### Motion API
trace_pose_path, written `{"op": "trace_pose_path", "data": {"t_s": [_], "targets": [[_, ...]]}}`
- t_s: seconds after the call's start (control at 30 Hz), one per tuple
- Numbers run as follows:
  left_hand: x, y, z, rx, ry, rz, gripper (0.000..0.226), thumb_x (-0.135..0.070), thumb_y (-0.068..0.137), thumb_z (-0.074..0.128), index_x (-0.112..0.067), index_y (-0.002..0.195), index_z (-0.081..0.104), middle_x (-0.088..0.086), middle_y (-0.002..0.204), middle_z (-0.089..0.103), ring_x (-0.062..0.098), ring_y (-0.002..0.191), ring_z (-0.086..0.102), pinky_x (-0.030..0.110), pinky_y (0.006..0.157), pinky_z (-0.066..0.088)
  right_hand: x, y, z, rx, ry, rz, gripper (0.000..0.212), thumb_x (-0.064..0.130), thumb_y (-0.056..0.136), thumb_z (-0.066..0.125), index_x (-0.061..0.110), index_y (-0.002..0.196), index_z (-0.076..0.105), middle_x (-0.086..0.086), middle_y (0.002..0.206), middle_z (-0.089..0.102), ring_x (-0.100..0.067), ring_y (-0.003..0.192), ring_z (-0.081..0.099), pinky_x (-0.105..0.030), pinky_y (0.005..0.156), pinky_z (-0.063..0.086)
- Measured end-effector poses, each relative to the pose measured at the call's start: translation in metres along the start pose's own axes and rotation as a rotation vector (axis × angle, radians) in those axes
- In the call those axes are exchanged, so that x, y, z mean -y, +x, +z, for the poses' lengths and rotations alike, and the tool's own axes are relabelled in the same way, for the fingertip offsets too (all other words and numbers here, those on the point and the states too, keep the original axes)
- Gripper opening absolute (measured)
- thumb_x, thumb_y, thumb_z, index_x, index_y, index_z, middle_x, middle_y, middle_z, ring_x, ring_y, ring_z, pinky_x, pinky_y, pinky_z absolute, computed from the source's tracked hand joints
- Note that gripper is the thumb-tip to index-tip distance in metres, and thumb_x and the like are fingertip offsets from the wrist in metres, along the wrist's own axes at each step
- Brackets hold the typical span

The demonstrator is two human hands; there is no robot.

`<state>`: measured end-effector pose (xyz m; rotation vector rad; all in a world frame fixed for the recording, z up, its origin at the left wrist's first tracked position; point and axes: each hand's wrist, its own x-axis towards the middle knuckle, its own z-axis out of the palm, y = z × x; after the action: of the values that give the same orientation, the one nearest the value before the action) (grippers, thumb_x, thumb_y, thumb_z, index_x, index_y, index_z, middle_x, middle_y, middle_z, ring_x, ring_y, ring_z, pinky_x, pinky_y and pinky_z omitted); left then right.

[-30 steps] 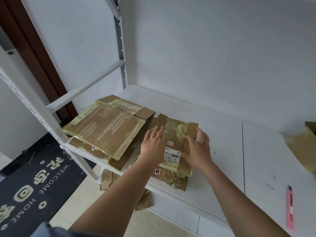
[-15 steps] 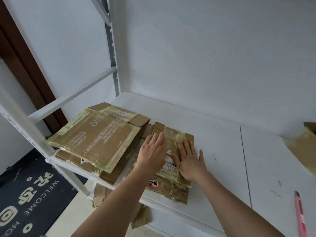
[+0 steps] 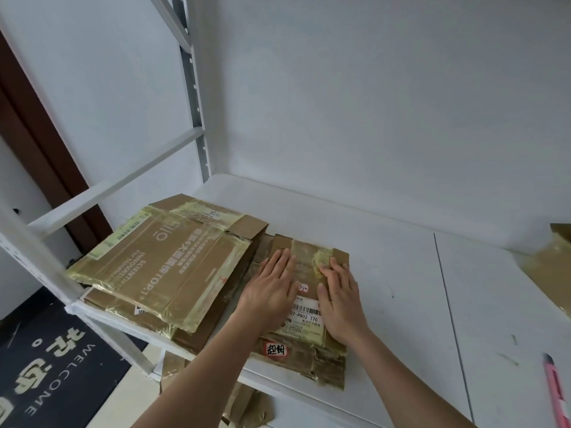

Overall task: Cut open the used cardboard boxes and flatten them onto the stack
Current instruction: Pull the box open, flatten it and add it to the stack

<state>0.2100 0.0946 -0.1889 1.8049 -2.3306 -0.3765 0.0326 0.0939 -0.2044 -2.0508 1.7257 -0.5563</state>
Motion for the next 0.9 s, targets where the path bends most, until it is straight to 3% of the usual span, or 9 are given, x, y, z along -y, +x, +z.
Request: {"op": "trace_pose_path", "data": {"t_s": [0.13,0.27,0.37,0.47,0.57,0.67,0.8,0.9], "targets": [[0.003,0.004,0.004,-0.012,0.005,0.003,0.059,-0.044,0.104,0.014,-0.019,0.156,-0.001,-0.003,0.163,-0.010,0.008,0.148,-0.016,0.032,0.122,-0.006,-0.002,0.002,0.004,-0.019,0.013,-0.009,0.044,0.032,0.106,0.029,0.026,0.150,0.031,0.005,0.163,0.012,-0.014,0.151,-0.003,-0.041,0.124,0.004],[-0.004,0.006,-0.004,0.096,0.131,-0.040,0.060,-0.044,0.103,0.008,-0.019,0.155,-0.010,-0.002,0.162,-0.017,0.011,0.147,-0.021,0.040,0.121,-0.012,0.007,0.002,-0.005,0.091,-0.186,0.041,0.050,0.039,0.105,0.018,0.031,0.155,0.014,0.007,0.165,-0.002,-0.017,0.152,-0.007,-0.044,0.123,-0.002],[-0.019,0.004,-0.016,0.104,0.299,-0.086,0.061,-0.044,0.103,0.006,-0.016,0.155,-0.009,0.002,0.163,-0.013,0.017,0.149,-0.016,0.049,0.117,-0.016,0.020,-0.006,-0.019,-0.013,-0.325,-0.007,0.050,0.033,0.104,0.026,0.026,0.154,0.024,-0.001,0.161,0.020,-0.022,0.150,0.017,-0.043,0.124,0.009],[-0.035,0.003,-0.031,0.036,0.424,-0.093,0.060,-0.041,0.104,0.022,-0.008,0.154,0.016,0.010,0.161,0.013,0.029,0.149,0.010,0.053,0.119,-0.002,0.026,-0.015,-0.035,-0.105,-0.378,-0.077,0.043,0.027,0.101,0.041,0.021,0.143,0.043,-0.001,0.135,0.045,-0.020,0.125,0.046,-0.036,0.114,0.033],[-0.055,0.002,-0.045,-0.059,0.426,-0.086,0.043,-0.029,0.099,0.043,-0.008,0.137,0.046,0.013,0.145,0.038,0.030,0.136,0.036,0.048,0.120,0.016,0.021,-0.027,-0.060,-0.059,-0.369,-0.137,0.042,0.025,0.100,0.044,0.021,0.142,0.044,-0.002,0.129,0.049,-0.021,0.113,0.051,-0.033,0.101,0.043],[-0.085,-0.001,-0.056,-0.211,0.385,-0.053,0.030,-0.020,0.096,0.048,-0.010,0.122,0.057,0.012,0.132,0.049,0.028,0.126,0.046,0.042,0.117,0.026,0.011,-0.039,-0.094,-0.114,-0.387,-0.160,0.038,0.022,0.098,0.046,0.017,0.135,0.052,-0.004,0.125,0.052,-0.023,0.107,0.055,-0.033,0.094,0.048],[-0.142,-0.008,-0.068,-0.362,0.358,0.058,0.015,-0.018,0.089,0.060,-0.011,0.098,0.069,0.009,0.109,0.062,0.024,0.098,0.061,0.035,0.090,0.048,-0.008,-0.056,-0.141,-0.193,-0.414,-0.143,0.030,0.017,0.095,0.051,0.010,0.122,0.061,-0.006,0.116,0.055,-0.023,0.098,0.058,-0.031,0.081,0.048],[-0.189,-0.011,-0.069,-0.437,0.309,0.106,0.011,-0.021,0.085,0.066,-0.011,0.089,0.071,0.007,0.096,0.063,0.023,0.088,0.063,0.035,0.077,0.051,-0.031,-0.075,-0.177,-0.232,-0.370,-0.133,0.034,0.015,0.096,0.051,0.012,0.129,0.059,-0.006,0.120,0.055,-0.023,0.104,0.058,-0.032,0.083,0.049]]}}
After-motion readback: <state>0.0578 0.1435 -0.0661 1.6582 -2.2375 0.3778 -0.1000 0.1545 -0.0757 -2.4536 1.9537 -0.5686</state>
